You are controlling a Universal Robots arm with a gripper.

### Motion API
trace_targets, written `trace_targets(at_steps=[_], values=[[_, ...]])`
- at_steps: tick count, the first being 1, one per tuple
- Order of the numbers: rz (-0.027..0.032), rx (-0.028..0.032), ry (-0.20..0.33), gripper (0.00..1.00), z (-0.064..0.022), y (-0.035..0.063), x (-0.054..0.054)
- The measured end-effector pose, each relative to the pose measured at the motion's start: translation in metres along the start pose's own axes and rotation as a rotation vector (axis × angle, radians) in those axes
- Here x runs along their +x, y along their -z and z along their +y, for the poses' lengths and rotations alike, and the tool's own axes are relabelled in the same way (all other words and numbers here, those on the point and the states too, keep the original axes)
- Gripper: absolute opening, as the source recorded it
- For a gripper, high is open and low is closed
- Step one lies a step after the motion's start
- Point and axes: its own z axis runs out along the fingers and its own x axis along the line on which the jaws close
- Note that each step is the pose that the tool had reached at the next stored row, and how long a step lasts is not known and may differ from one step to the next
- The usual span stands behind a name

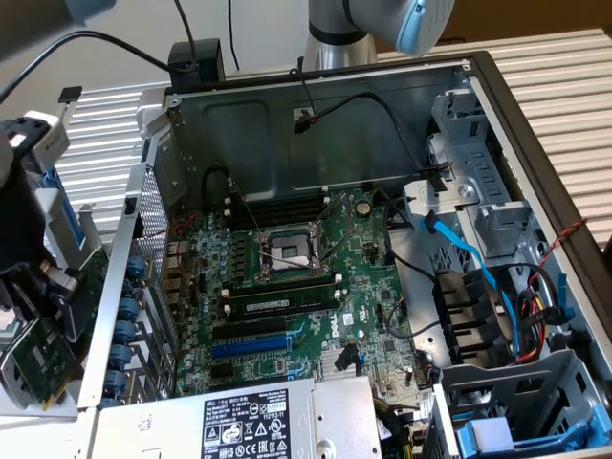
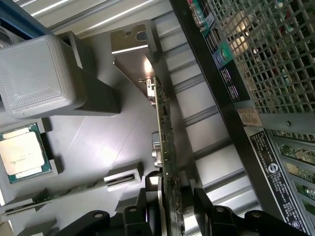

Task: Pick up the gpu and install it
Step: 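Pick up the gpu and move the gpu toward the slot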

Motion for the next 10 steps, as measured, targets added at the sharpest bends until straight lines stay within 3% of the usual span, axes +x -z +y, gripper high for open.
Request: trace_targets(at_steps=[7,8,10], values=[[-0.0015,0.0032,-0.004,0.49,0.0083,-0.0009,0.004],[-0.0036,0.0080,-0.004,0.49,0.0096,-0.0007,0.004],[-0.0168,0.0270,-0.004,0.49,0.0120,-0.0004,0.005]])
